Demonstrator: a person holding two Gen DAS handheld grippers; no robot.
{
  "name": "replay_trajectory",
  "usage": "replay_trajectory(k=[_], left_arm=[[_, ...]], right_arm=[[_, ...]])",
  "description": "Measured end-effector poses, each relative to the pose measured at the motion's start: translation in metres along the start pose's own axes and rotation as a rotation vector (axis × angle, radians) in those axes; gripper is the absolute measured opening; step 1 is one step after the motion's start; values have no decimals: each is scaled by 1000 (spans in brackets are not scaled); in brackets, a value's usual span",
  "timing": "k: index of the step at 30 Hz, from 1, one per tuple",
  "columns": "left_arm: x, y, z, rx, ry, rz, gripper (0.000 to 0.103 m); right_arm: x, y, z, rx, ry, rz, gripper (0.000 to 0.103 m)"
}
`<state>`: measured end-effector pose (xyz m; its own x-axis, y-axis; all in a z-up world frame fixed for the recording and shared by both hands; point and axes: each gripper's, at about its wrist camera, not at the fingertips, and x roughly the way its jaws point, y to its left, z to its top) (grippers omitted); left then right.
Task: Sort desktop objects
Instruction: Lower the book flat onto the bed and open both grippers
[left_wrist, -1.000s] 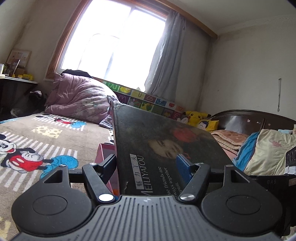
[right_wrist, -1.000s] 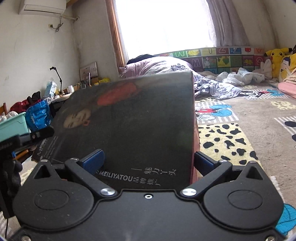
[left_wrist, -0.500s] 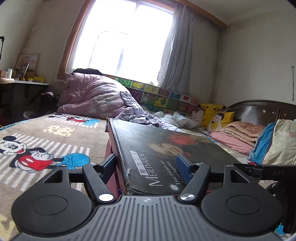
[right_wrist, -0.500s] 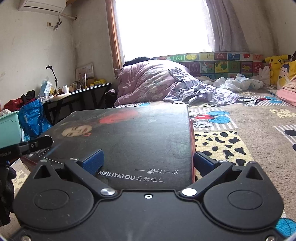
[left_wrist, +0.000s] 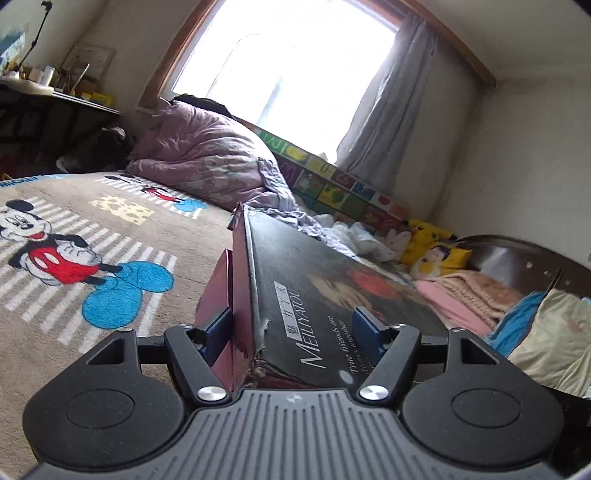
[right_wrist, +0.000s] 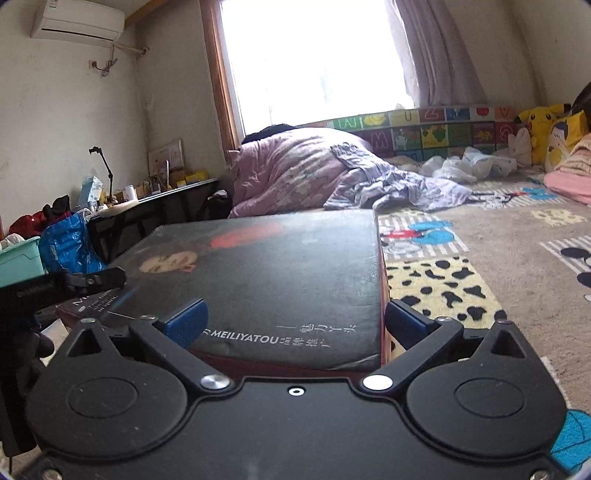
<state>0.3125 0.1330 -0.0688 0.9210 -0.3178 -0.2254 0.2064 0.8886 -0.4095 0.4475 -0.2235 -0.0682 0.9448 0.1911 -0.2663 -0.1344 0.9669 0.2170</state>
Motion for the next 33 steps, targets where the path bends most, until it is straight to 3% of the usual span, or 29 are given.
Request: replay_trajectory(k=[4,7,9,16,19,22,26,28,31,33], left_arm=[[-6,-8,6,27,-19,-6,70],[3,-3,3,42,23,134,72],[5,6,-1,3,43,146,72],[-1,9,1,-4,16,157,72],[-5,1,6,31,-36,158,72],[-9,-12,11,80,-86,102,72],[-2,-34,8,175,-70,34,72],[10,-40,1,212,-9,45,71],[22,-47,-10,290,11,89,71],[25,-45,-12,278,20,97,71]], right_arm=[[1,1,5,-15,-19,-1,103],[7,5,8,-52,-13,-8,103],[14,11,7,-97,16,-20,103],[10,6,-1,-52,-4,-49,103],[1,9,-2,-79,-46,-65,103],[-4,16,-1,-139,-84,-56,103],[9,26,2,-230,-47,15,103],[23,24,3,-256,0,34,103],[41,17,10,-253,67,56,102],[48,13,14,-237,100,65,102]])
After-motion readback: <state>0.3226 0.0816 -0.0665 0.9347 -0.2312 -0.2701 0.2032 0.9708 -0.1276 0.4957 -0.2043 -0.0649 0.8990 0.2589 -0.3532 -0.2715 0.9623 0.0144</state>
